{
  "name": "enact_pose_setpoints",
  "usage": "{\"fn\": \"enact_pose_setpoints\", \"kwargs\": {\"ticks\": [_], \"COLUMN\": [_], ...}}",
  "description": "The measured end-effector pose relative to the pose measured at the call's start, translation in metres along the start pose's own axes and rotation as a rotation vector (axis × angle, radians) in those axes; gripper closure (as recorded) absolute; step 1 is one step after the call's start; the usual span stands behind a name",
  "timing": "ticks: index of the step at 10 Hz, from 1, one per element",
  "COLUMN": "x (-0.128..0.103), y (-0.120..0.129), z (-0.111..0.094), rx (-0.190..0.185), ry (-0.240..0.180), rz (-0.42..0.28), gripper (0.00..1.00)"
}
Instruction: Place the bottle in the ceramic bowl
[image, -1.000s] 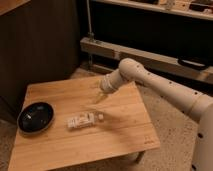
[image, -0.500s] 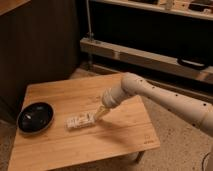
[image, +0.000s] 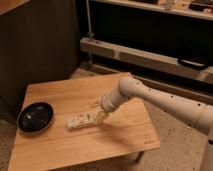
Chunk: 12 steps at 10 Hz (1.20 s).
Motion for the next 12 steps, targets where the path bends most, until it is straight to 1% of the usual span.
{"fn": "enact_pose_setpoints", "kwargs": {"ticks": [2, 3, 5, 6, 7, 9, 10, 12], "x": [0.001, -0.001, -0.001, 0.001, 0.005, 0.014, 0.024, 0.026], "y": [0.004, 0.003, -0.002, -0.006, -0.012, -0.023, -0.034, -0.042], "z": [0.005, 0.012, 0.02, 0.021, 0.025, 0.039, 0.055, 0.072], "rx": [0.012, 0.019, 0.033, 0.042, 0.052, 0.052, 0.049, 0.036], "ry": [0.035, 0.053, 0.07, 0.072, 0.066, 0.053, 0.039, 0.023], "rz": [0.011, 0.009, 0.009, 0.014, 0.025, 0.036, 0.039, 0.033], "gripper": [0.35, 0.35, 0.35, 0.35, 0.35, 0.35, 0.35, 0.35]}}
